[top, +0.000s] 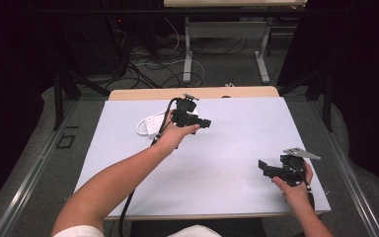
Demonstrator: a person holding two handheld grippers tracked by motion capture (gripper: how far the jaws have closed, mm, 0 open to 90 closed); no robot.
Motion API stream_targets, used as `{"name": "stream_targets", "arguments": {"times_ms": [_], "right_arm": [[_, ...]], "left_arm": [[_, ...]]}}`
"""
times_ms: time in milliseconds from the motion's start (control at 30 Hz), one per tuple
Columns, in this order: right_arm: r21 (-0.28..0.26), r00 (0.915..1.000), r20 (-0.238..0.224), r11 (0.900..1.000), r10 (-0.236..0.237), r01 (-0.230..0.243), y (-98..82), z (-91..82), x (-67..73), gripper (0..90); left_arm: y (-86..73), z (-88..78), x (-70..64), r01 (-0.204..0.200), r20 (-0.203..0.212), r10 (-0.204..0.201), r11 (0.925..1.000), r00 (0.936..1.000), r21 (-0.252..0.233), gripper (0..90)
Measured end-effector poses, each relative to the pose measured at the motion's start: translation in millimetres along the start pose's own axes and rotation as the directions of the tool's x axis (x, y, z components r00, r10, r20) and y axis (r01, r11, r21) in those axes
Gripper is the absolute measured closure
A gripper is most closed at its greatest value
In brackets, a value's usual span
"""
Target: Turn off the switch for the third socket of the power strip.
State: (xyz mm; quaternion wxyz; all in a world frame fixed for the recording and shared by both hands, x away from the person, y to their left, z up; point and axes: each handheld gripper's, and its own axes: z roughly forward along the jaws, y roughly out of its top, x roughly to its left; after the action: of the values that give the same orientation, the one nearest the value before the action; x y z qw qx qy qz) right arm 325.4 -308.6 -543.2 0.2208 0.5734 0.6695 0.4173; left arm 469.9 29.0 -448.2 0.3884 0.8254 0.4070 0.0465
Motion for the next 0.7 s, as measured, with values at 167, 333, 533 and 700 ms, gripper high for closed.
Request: {"name": "stream_targets", "arguments": {"times_ms": [167,333,533,700], "right_arm": [[-0.002,1.0,-0.002,1.0,-0.002,0.002,0.3,-0.6,0.0,6.8],[-0.002,1.0,-0.001,1.0,-0.001,0.001,0.2,-1.0,-0.3,6.8],[-0.003,1.0,0.001,1.0,0.005,-0.005,0.2,-1.7,0.6,6.9],[-0.003,1.0,0.001,1.0,-0.009,0.009,0.0,-1.5,1.0,6.9]], "left_arm": [[-6.0,-8.2,1.1,-0.031,0.001,0.031,0.9995,0.9995,-0.01,37.1],[-14.6,-15.1,0.0,-0.04,-0.015,0.04,0.9991,0.9991,-0.013,34.1],[-25.7,-25.5,3.3,-0.034,-0.01,0.033,0.9992,0.9994,-0.024,34.1],[-35.0,-36.5,10.1,-0.022,-0.022,0.021,0.999,0.9995,-0.038,33.8]]}}
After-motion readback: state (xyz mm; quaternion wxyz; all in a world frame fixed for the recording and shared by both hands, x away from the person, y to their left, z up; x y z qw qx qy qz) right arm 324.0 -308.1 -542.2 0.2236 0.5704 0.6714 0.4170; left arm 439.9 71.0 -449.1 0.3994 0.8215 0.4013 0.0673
